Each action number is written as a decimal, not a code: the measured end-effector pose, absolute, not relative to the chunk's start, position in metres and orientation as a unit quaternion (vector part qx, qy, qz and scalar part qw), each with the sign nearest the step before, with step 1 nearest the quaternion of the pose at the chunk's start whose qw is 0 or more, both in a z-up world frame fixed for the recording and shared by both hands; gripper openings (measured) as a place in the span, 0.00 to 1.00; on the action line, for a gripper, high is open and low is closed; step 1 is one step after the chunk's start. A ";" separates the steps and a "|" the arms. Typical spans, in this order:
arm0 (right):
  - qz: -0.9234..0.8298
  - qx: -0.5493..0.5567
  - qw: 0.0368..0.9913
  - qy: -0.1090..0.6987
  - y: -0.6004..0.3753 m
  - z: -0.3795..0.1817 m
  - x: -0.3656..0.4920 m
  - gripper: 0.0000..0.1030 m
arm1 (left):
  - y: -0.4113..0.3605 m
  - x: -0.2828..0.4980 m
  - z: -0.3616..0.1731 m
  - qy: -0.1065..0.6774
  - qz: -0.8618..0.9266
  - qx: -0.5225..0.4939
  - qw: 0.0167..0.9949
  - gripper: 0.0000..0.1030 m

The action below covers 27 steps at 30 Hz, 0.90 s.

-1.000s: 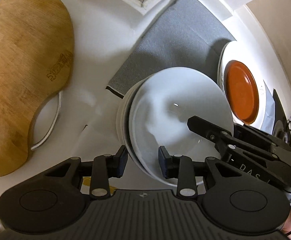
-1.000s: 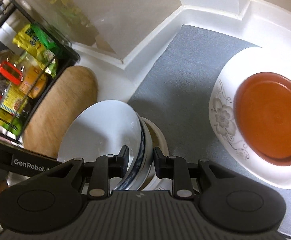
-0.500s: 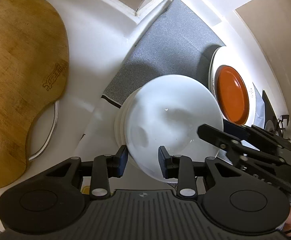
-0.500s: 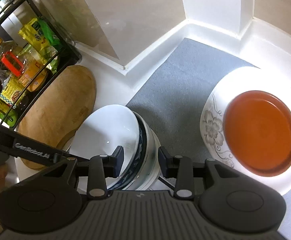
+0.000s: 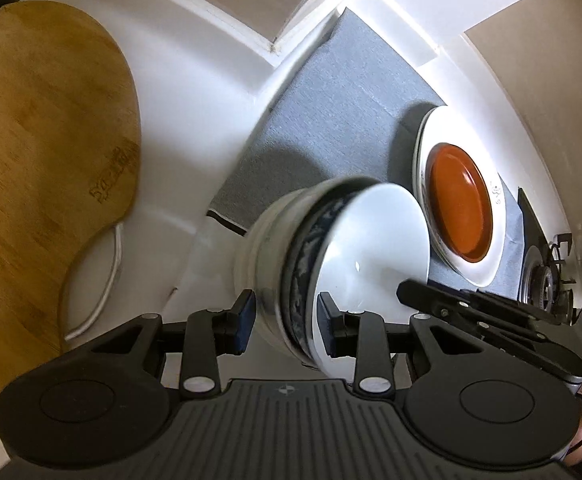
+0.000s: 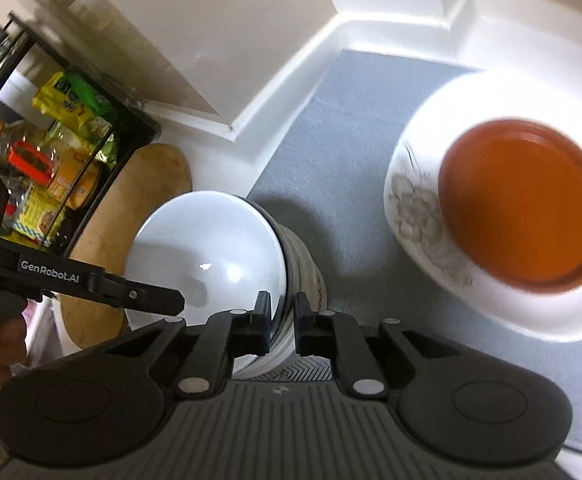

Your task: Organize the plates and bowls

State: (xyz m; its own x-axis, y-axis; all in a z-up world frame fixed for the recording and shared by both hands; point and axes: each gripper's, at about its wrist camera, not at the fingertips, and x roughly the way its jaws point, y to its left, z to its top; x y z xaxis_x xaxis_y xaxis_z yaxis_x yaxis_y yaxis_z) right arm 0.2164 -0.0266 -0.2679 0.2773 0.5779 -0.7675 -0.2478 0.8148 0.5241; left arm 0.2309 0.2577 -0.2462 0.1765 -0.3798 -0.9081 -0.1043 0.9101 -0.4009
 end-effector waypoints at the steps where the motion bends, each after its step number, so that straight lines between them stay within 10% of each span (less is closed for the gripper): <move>1: 0.262 0.158 0.785 0.538 -0.028 -0.269 0.215 0.13 | 0.259 0.232 -0.246 0.635 -0.092 -0.190 0.744 0.34; 10: 0.256 0.196 0.796 0.512 -0.035 -0.263 0.219 0.25 | 0.266 0.239 -0.245 0.626 -0.080 -0.192 0.751 0.34; 27: 0.273 0.166 0.806 0.497 -0.021 -0.256 0.238 0.14 | 0.277 0.255 -0.245 0.604 -0.112 -0.194 0.764 0.43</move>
State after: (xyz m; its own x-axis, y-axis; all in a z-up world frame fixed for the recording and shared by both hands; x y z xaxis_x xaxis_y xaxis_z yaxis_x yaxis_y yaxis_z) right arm 0.2385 -0.0208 -0.2555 0.3557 0.6062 -0.7113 -0.2750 0.7953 0.5402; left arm 0.2547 0.2768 -0.2448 0.2442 -0.4068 -0.8803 -0.0632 0.8992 -0.4330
